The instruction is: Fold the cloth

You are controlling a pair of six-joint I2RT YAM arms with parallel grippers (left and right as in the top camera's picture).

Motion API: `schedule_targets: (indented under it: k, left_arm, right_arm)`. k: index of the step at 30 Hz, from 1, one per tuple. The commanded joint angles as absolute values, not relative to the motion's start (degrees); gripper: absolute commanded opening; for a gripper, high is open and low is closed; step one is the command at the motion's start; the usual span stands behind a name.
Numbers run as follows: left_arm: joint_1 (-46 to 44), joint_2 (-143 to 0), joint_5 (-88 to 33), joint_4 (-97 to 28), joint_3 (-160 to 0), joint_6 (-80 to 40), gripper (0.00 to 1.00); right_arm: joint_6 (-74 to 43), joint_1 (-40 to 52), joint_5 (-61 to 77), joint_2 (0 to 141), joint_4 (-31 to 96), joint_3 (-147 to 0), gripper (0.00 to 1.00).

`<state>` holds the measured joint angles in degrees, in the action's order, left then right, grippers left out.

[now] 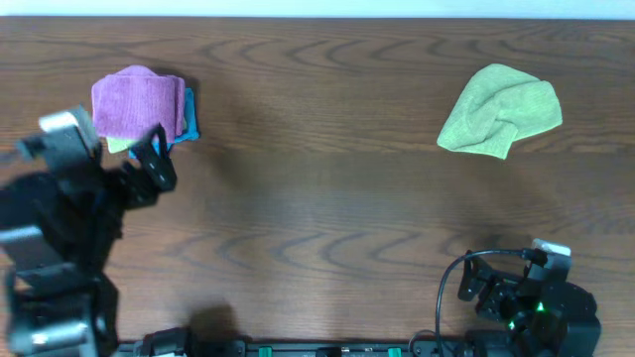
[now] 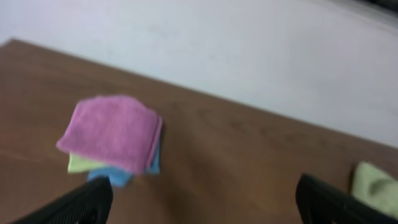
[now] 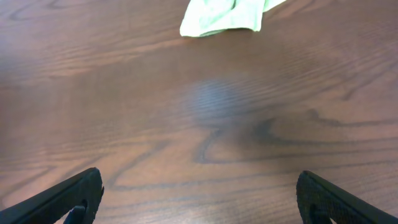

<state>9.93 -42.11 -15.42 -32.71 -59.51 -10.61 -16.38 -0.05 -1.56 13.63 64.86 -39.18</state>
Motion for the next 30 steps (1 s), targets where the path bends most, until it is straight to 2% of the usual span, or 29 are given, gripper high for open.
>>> schedule_targets:
  k: [1, 6, 13, 23, 30]
  left_arm:
    - [9.67, -33.28, -12.84, -28.91, -48.31, -8.95, 0.95]
    - [9.13, -18.41, -8.45, -27.88, -33.58, -8.51, 0.95]
    - [6.11, -5.52, -3.90, -28.77, -21.39, -7.38, 0.95]
    - [4.12, -0.16, -3.86, -34.83, -14.52, -5.19, 0.95]
    - [0.40, -0.19, -3.97, -37.60, -13.50, 5.26, 0.95]
  right_arm:
    - [-17.34, -0.47, -2.15, 13.41, 64.82, -39.22, 0.99]
    - [-17.34, -0.47, -2.15, 13.41, 64.82, -39.22, 0.99]
    - [-17.34, -0.47, -2.15, 13.41, 64.82, -39.22, 0.99]
    - [-17.34, -0.47, -2.15, 13.41, 64.82, -39.22, 0.99]
    - [-17.34, -0.47, -2.15, 13.41, 64.82, -39.22, 0.99]
